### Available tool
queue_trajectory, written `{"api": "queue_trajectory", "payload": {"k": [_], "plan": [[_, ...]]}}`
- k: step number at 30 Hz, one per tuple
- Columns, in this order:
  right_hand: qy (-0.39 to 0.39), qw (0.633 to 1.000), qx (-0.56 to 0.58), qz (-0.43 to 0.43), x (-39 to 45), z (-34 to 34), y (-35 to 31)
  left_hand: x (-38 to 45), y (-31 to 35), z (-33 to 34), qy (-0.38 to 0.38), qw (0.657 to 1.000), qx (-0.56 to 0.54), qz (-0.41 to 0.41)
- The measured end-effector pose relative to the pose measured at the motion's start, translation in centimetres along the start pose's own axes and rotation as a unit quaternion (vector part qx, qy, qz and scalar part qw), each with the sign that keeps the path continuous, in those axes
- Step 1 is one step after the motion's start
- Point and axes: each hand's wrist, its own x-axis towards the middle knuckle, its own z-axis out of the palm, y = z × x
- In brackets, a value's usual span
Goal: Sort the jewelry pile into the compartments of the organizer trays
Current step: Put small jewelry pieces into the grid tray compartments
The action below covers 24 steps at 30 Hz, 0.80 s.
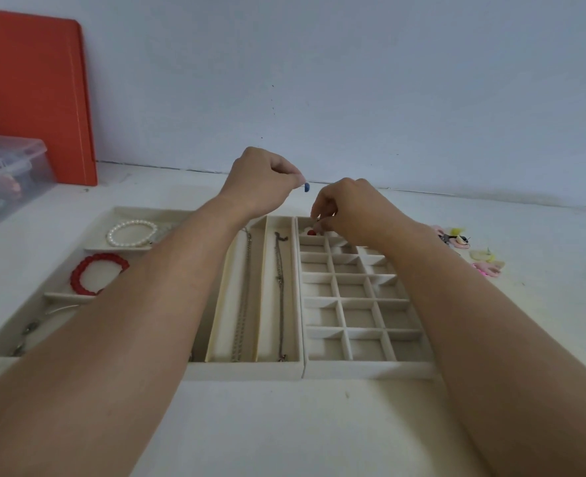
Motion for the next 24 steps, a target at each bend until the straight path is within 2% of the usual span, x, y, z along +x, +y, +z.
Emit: {"api": "queue_trajectory", "payload": {"k": [9, 17, 21, 24], "plan": [[-0.034, 0.999, -0.024, -0.009, -0.3, 0.3, -0.6, -0.2, 0.3, -0.2, 0.002, 1.000, -0.005, 0.006], [-0.055, 0.997, -0.020, 0.049, -0.5, -0.2, -0.3, -0.4, 0.2, -0.1, -0.013, 1.000, -0.014, 0.008], [-0.036, 0.998, 0.016, 0.057, -0.6, -0.9, -0.2, -0.6, 0.4, -0.1, -0.013, 1.000, -0.020, 0.008], [0.012, 0.997, 0.042, 0.070, -0.4, -1.6, 0.4, -0.5, 0.5, 0.0, -0.007, 1.000, -0.015, 0.004]]}}
